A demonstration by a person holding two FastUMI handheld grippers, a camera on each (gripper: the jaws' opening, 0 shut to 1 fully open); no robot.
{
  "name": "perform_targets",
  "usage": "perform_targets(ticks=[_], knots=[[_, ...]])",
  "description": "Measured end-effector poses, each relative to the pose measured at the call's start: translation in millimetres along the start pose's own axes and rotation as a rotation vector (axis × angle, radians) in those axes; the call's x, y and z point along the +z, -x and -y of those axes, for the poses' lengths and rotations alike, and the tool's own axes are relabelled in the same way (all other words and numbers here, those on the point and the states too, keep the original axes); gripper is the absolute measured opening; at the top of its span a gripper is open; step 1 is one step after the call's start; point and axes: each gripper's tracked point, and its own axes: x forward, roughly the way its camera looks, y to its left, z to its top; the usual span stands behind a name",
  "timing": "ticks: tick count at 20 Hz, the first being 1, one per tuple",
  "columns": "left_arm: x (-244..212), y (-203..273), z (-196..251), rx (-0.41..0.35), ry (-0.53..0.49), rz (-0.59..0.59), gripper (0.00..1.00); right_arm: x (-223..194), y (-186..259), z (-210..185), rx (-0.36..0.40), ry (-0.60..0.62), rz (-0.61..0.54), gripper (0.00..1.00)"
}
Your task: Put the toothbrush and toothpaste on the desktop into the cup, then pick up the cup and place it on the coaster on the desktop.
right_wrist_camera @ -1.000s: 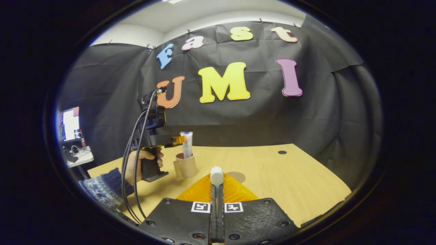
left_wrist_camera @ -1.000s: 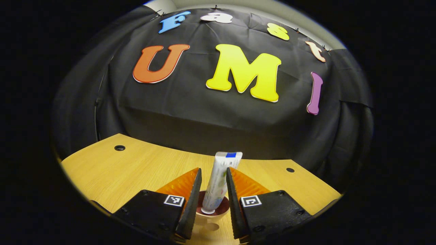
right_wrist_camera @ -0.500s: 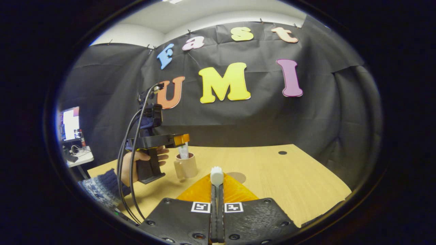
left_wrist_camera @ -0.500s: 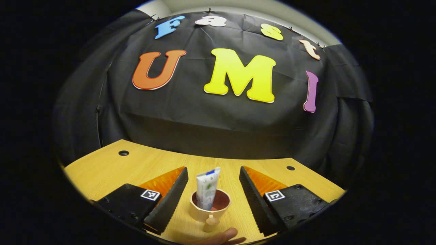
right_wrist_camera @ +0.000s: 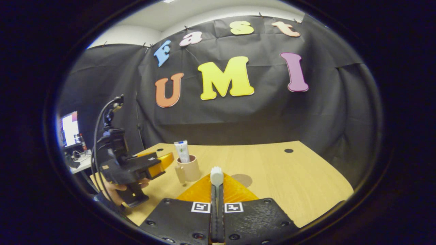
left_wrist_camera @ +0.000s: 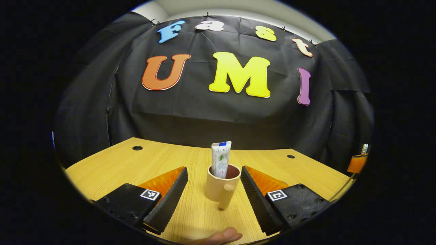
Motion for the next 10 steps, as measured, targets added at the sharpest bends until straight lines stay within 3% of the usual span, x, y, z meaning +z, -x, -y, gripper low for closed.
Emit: perform_targets(ticks=[4,10], knots=[[4,35,-11,0.017,0.030,0.022,0.98,37,-24,-26,0.029,0.023,0.012,0.00],[19,77,-29,0.061,-0.019,0.038,0.98,102,-67,-79,0.084,0.026,0.036,0.00]])
